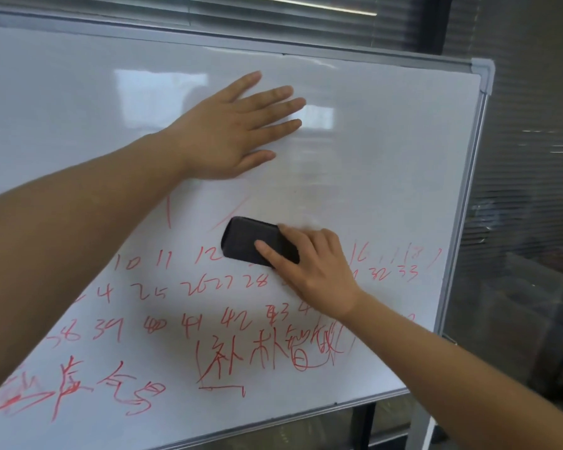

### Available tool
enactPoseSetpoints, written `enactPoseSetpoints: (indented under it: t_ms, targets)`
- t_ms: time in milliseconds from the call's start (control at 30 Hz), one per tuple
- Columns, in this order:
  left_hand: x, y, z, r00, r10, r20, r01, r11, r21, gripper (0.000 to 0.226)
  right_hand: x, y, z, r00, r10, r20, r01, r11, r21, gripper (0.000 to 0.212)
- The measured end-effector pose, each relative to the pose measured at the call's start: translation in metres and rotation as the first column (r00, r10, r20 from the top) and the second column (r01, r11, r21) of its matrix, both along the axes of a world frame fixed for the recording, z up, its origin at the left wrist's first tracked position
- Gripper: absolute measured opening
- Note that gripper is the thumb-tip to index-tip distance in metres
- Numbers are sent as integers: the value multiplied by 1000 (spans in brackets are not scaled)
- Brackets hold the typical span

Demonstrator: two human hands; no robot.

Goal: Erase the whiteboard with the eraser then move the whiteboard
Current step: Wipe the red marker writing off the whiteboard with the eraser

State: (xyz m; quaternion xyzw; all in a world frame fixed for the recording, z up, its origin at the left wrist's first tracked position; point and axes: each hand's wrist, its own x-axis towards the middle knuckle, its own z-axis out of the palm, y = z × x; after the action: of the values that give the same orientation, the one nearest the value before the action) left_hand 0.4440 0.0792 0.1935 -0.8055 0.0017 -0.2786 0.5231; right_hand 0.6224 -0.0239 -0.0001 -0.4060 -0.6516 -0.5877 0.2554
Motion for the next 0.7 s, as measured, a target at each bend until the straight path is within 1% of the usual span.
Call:
enactPoseSetpoints:
  t_ms: [33,67,100,200,267,367,433,567,700]
  targets:
    - [1,0,0,1000,-2,2,2,1000,1,58,7,-4,5,999,3,33,-3,1000,-13,53]
    - [2,0,0,1000,-4,5,4,1000,2,58,13,-7,11,999,1,32,-1,1000,-19,53]
    - [2,0,0,1000,-10,8,9,1000,5,57,19,-10,18,1000,-8,-8,8,1000,-15,54]
    - [3,2,-1,1000,-19,16,19,1000,15,55,43,-16,42,973,-42,-229,55,997,50,52]
    - [2,3,-1,1000,-13,15,12,1000,12,55,58,-21,52,925,-61,-376,108,989,105,48]
    - [2,3,-1,1000,-9,14,9,1000,8,56,65,-24,50,802,-41,-596,179,968,174,51]
    - [1,3,0,1000,-7,17,7,1000,14,56,59,-21,47,710,-3,-704,199,960,197,52]
    - [-7,3,0,1000,18,6,-18,1000,11,56,36,-10,47,544,82,-835,236,940,246,50]
    - [-43,10,1,998,56,-13,-56,998,23,55,12,-1,46,374,154,-915,277,922,269,50]
